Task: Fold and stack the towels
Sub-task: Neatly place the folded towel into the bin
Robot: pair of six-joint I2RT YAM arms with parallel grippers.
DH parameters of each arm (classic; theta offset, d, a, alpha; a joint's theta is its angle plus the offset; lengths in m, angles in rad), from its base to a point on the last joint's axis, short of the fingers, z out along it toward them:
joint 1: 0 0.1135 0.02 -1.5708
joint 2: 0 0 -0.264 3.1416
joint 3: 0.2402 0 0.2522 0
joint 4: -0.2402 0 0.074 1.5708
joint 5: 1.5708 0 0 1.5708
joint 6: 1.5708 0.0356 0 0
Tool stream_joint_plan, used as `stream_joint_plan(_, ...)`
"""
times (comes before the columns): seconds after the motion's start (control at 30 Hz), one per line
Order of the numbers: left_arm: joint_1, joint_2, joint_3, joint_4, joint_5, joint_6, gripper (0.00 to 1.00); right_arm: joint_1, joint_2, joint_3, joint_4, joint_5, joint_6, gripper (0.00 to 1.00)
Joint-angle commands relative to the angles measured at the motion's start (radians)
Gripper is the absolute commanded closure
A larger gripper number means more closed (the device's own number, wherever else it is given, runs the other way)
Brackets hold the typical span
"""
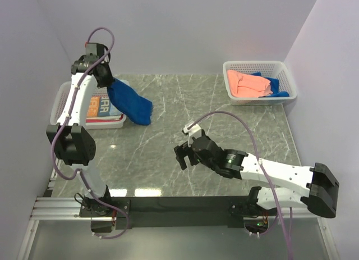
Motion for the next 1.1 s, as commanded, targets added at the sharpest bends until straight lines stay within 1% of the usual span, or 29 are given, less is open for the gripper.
stream_joint_plan(0.0,0.045,0.051,0.11,-0.077,-0.062,0.106,0.99,-0.016,0.039,0.091,-0.033,0.019,-0.037,0.01)
stream_joint_plan(0.03,0.046,0.071,0.15,-0.094,-0.071,0.141,0.99,-0.016,0.059,0.1,-0.041,0.016,-0.042,0.01)
stream_joint_plan(0.07,0.074,0.077,0.161,-0.096,-0.097,0.16,0.99,-0.014,0.069,0.117,-0.048,0.013,-0.043,0.01)
stream_joint_plan(0.13,0.086,0.082,0.175,-0.087,-0.131,0.21,0.99,-0.016,0.096,0.132,-0.054,-0.002,-0.045,0.01)
stream_joint_plan(0.27,0.137,0.088,0.183,-0.074,-0.154,0.249,0.99,-0.016,0.136,0.178,-0.074,-0.025,-0.042,0.02)
stream_joint_plan(0.4,0.154,0.103,0.201,-0.073,-0.177,0.285,0.99,-0.014,0.174,0.215,-0.099,-0.033,-0.046,0.02)
stream_joint_plan(0.57,0.155,0.088,0.174,-0.016,-0.211,0.356,0.99,-0.016,0.213,0.272,-0.136,-0.04,-0.058,0.02)
stream_joint_plan(0.63,0.157,0.085,0.151,0.013,-0.215,0.423,0.99,-0.016,0.228,0.287,-0.151,-0.042,-0.065,0.03)
stream_joint_plan(0.8,0.174,0.116,0.151,0.038,-0.231,0.447,0.99,-0.016,0.247,0.324,-0.189,-0.044,-0.077,0.03)
stream_joint_plan(1.07,0.192,0.12,0.074,0.133,-0.229,0.456,0.99,-0.014,0.286,0.374,-0.231,-0.05,-0.086,0.04)
